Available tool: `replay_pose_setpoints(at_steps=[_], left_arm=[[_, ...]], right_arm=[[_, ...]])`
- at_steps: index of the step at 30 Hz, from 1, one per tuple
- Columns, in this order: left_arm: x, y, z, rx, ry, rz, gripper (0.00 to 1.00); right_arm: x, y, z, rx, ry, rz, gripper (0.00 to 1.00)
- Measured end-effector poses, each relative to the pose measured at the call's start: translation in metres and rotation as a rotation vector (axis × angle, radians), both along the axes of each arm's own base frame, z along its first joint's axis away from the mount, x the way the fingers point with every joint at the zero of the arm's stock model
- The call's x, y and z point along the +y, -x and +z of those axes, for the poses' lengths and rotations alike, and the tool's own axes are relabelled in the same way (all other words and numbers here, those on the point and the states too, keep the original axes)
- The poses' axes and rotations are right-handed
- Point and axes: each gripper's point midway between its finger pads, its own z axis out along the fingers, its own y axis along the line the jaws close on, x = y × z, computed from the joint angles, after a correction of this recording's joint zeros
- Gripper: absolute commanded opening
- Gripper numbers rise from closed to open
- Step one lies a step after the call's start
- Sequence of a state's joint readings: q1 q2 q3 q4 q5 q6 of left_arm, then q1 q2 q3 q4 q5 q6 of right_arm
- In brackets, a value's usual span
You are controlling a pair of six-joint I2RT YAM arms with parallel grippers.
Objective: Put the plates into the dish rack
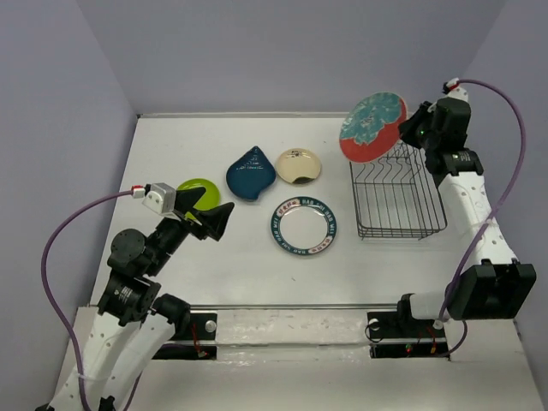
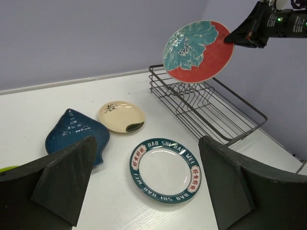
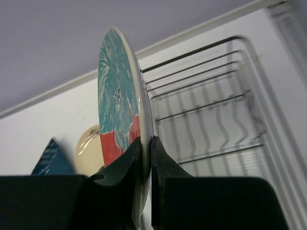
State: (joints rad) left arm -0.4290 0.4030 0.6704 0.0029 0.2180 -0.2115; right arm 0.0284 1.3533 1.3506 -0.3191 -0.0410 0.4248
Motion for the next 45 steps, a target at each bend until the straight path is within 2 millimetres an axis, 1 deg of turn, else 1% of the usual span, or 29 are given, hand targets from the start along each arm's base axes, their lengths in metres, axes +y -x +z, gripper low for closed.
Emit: replay_pose_setpoints(at_steps=[3, 4, 5, 6, 9, 12, 13, 16, 18, 23, 29, 31, 35, 37, 40, 45], left_arm=[[-0.007, 0.008, 0.003, -0.011, 0.006, -0.036, 0.99], [-0.01, 0.011, 0.003, -0.014, 0.007, -0.053, 0.99], [-0.013, 0.014, 0.004, -0.016, 0.008, -0.069, 0.99], [-0.015, 0.017, 0.005, -0.019, 0.01, -0.084, 0.99], [-0.019, 0.024, 0.007, -0.028, 0.014, -0.108, 0.99], [-0.021, 0.03, 0.01, -0.04, 0.02, -0.126, 0.99], [-0.021, 0.032, 0.011, -0.045, 0.021, -0.131, 0.99], [-0.023, 0.036, 0.013, -0.052, 0.022, -0.145, 0.99], [-0.025, 0.038, 0.014, -0.053, 0.022, -0.151, 0.99], [-0.027, 0.043, 0.013, -0.053, 0.02, -0.166, 0.99], [-0.029, 0.045, 0.013, -0.053, 0.02, -0.174, 0.99], [-0.03, 0.046, 0.013, -0.051, 0.019, -0.177, 0.99], [-0.031, 0.046, 0.012, -0.051, 0.015, -0.181, 0.99], [-0.031, 0.047, 0.012, -0.052, 0.014, -0.183, 0.99], [-0.031, 0.047, 0.012, -0.052, 0.014, -0.181, 0.99], [-0.031, 0.046, 0.012, -0.05, 0.013, -0.177, 0.99]], right_arm=[[-0.056, 0.002, 0.022, -0.011, 0.111, -0.184, 0.07], [-0.065, 0.003, 0.027, -0.014, 0.132, -0.212, 0.07], [-0.078, 0.004, 0.034, -0.014, 0.175, -0.255, 0.07], [-0.088, 0.004, 0.045, -0.02, 0.218, -0.291, 0.07], [-0.107, -0.005, 0.066, -0.033, 0.333, -0.347, 0.07], [-0.125, -0.018, 0.08, -0.031, 0.457, -0.386, 0.07], [-0.128, -0.021, 0.081, -0.025, 0.495, -0.386, 0.07], [-0.135, -0.031, 0.077, 0.011, 0.609, -0.358, 0.07], [-0.14, -0.037, 0.07, 0.043, 0.681, -0.334, 0.07], [-0.149, -0.045, 0.055, 0.113, 0.819, -0.279, 0.07], [-0.154, -0.046, 0.058, 0.122, 0.925, -0.249, 0.07], [-0.155, -0.048, 0.054, 0.125, 0.949, -0.241, 0.07], [-0.156, -0.049, 0.034, 0.164, 0.98, -0.211, 0.07], [-0.156, -0.047, 0.019, 0.198, 0.991, -0.19, 0.07], [-0.157, -0.046, 0.001, 0.235, 1.0, -0.167, 0.07], [-0.155, -0.052, -0.014, 0.253, 0.995, -0.143, 0.07]])
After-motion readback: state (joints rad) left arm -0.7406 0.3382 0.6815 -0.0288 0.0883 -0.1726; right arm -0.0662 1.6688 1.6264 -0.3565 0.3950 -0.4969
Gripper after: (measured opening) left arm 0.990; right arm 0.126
